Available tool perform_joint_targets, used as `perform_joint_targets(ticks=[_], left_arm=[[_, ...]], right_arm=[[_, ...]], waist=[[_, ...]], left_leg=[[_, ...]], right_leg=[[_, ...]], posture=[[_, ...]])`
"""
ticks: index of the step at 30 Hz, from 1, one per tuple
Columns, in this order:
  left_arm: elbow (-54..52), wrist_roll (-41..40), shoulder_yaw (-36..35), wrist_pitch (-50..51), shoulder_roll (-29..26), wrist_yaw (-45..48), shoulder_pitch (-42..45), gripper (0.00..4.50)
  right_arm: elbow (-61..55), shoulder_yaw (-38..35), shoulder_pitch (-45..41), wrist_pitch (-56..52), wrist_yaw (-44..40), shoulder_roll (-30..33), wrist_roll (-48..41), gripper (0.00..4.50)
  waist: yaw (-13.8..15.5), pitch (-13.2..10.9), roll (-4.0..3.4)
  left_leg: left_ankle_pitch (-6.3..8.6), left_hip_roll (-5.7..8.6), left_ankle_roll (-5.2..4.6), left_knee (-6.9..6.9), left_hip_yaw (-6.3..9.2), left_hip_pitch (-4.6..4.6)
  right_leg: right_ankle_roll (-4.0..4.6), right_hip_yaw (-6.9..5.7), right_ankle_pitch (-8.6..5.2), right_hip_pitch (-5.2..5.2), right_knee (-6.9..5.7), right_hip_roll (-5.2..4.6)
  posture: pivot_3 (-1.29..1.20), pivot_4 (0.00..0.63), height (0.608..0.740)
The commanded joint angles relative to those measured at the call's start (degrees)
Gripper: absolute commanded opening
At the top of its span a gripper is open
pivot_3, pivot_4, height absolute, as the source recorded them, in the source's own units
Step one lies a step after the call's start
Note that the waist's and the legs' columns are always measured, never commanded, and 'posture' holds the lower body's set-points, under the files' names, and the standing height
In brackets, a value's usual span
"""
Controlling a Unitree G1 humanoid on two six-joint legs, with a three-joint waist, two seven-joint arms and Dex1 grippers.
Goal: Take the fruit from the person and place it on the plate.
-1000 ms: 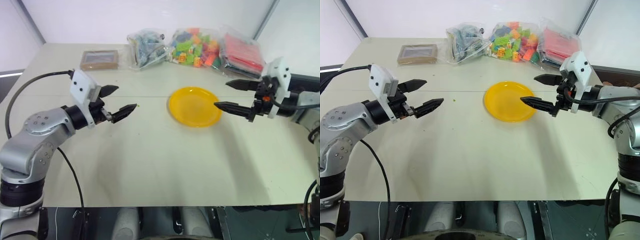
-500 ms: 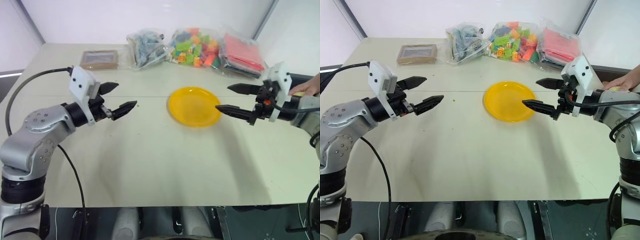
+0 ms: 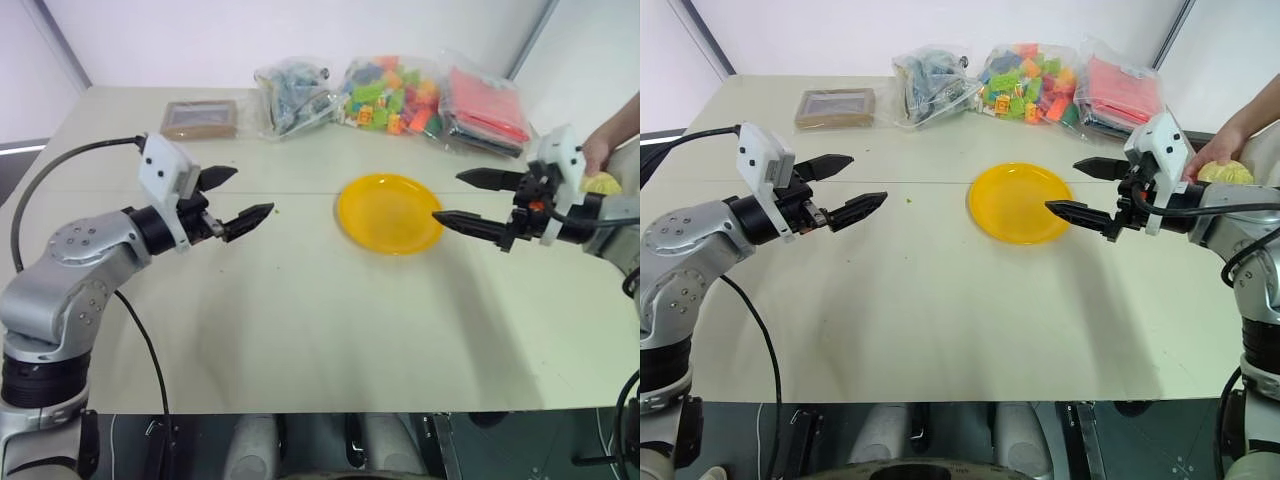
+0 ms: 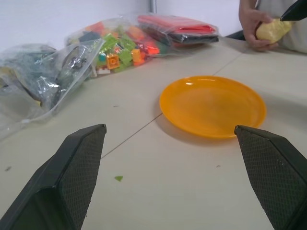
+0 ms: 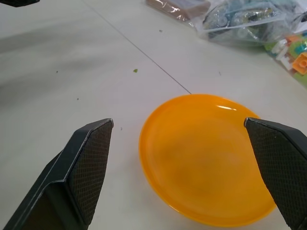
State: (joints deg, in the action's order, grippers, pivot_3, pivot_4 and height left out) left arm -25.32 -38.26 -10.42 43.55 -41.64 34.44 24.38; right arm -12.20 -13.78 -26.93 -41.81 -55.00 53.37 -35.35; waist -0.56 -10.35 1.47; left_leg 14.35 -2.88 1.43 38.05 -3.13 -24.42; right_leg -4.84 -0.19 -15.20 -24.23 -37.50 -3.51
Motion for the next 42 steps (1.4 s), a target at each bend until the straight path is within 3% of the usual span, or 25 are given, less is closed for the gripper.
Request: perform_joint_targets(ticks=[1, 28, 37, 42], left_arm=[[-1.2, -0.5, -1.0, 0.0, -0.2, 0.0, 0.6, 4.5], [-0.3, -0.2, -0.9, -0.3, 0.3, 0.3, 1.5, 4.5], [8.6, -4.9, -5.7, 2.0, 15.7, -15.2, 13.2, 4.5], [12.4, -3.8, -4.4, 1.9, 19.1, -17.9, 16.7, 4.5]], right_arm=[[-1.7, -2.3, 0.0, -0.1, -0.1, 1.3, -1.1, 4.47], [-3.2, -2.9, 0.3, -1.4, 1.8, 0.4, -3.0, 4.47], [-4.0, -2.1, -3.2, -2.3, 4.2, -2.4, -5.4, 4.47], [-4.8, -2.4, -7.2, -4.4, 7.4, -5.0, -8.4, 4.47]], waist=[[0.0, 0.0, 0.0], [0.0, 0.0, 0.0], [0.8, 0.0, 0.03], [0.9, 0.0, 0.02]], left_leg=[[0.0, 0.0, 0.0, 0.0, 0.0, 0.0], [0.0, 0.0, 0.0, 0.0, 0.0, 0.0], [0.0, 0.02, 0.0, 0.12, 0.05, 0.0], [-0.01, 0.01, 0.0, 0.12, 0.09, 0.02]], right_leg=[[0.0, 0.0, 0.0, 0.0, 0.0, 0.0], [0.0, 0.0, 0.0, 0.0, 0.0, 0.0], [-0.03, -0.01, 0.02, 0.08, -0.01, 0.0], [-0.04, -0.01, 0.02, 0.08, -0.05, 0.03]], posture=[[0.0, 0.15, 0.731], [0.0, 0.15, 0.731], [0.0, 0.15, 0.731], [0.0, 0.15, 0.731]])
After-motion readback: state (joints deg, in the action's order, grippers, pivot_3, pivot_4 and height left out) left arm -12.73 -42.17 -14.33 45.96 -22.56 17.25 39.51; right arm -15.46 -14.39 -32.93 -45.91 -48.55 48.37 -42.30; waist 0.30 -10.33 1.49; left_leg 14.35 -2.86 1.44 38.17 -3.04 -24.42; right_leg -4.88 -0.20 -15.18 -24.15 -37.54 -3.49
